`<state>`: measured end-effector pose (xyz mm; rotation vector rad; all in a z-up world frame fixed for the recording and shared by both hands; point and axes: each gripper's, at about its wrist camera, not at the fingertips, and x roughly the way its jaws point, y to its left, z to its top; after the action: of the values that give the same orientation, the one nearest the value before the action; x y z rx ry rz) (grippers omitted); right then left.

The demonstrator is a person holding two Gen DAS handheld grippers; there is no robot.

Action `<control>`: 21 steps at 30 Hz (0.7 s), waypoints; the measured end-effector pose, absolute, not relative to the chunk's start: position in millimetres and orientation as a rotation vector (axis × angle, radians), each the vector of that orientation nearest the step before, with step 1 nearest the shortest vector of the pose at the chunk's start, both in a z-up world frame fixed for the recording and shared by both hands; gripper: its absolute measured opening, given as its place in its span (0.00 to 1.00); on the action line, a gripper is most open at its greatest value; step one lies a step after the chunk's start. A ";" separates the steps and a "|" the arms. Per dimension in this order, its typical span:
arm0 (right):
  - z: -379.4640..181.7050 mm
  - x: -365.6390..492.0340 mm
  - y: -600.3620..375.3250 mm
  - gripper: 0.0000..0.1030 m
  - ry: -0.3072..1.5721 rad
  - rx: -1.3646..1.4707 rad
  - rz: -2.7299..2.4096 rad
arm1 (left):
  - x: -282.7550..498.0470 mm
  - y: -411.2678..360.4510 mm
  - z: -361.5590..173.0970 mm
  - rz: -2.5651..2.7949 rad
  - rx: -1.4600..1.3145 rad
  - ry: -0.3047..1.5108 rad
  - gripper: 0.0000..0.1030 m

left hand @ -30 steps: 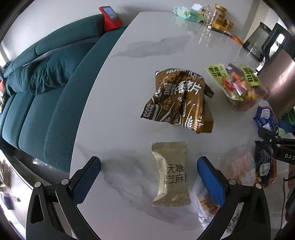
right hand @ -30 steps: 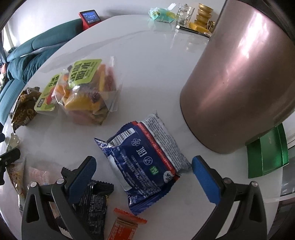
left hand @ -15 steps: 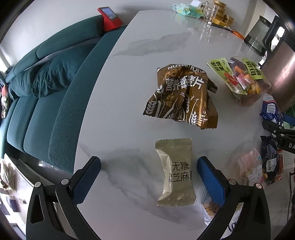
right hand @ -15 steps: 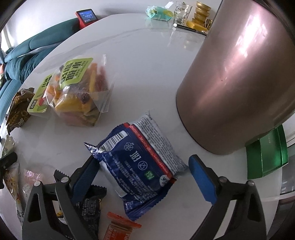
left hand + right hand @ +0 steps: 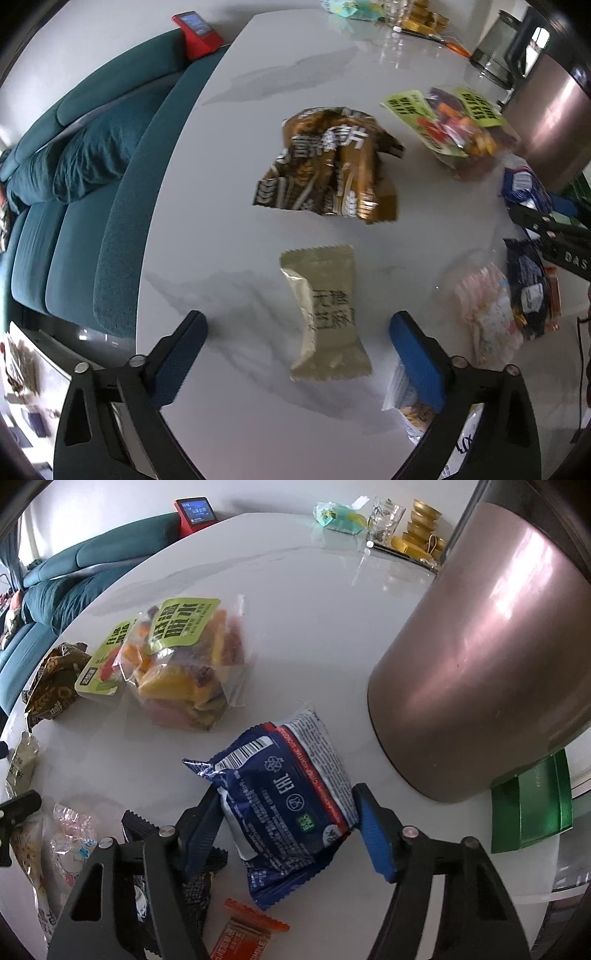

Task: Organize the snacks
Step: 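Grasp the beige candy packet with the left gripper while the right gripper grasps the blue biscuit packet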

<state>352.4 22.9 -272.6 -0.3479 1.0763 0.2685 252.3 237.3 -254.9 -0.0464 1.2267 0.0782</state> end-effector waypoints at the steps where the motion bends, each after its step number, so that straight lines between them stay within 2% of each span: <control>1: -272.5 352.0 22.8 0.99 1.074 -0.350 0.270 | 251.9 235.5 -253.4 0.075 -0.044 1.227 0.87; 4: -272.2 351.6 22.5 0.98 1.070 -0.354 0.271 | 252.3 233.0 -250.4 0.069 -0.040 1.224 0.80; 9: -273.3 339.6 22.1 0.97 1.066 -0.352 0.269 | 255.7 232.5 -244.2 0.074 -0.044 1.218 0.50; 10: -273.2 339.1 22.5 0.97 1.065 -0.353 0.269 | 256.2 232.2 -243.5 0.075 -0.046 1.219 0.47; 14: -272.8 335.4 23.3 0.94 1.055 -0.359 0.270 | 254.0 229.4 -241.1 0.073 -0.040 1.225 0.21; 16: -272.4 331.6 25.6 0.90 1.040 -0.377 0.271 | 255.2 233.1 -242.3 0.074 -0.042 1.227 0.21; 21: -269.4 324.4 23.2 0.89 1.019 -0.361 0.276 | 254.6 235.6 -240.6 0.093 -0.013 1.226 0.18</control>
<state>324.4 23.2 -269.4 -0.3605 1.0189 0.2756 254.6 235.6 -240.6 -0.0127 1.2261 0.0930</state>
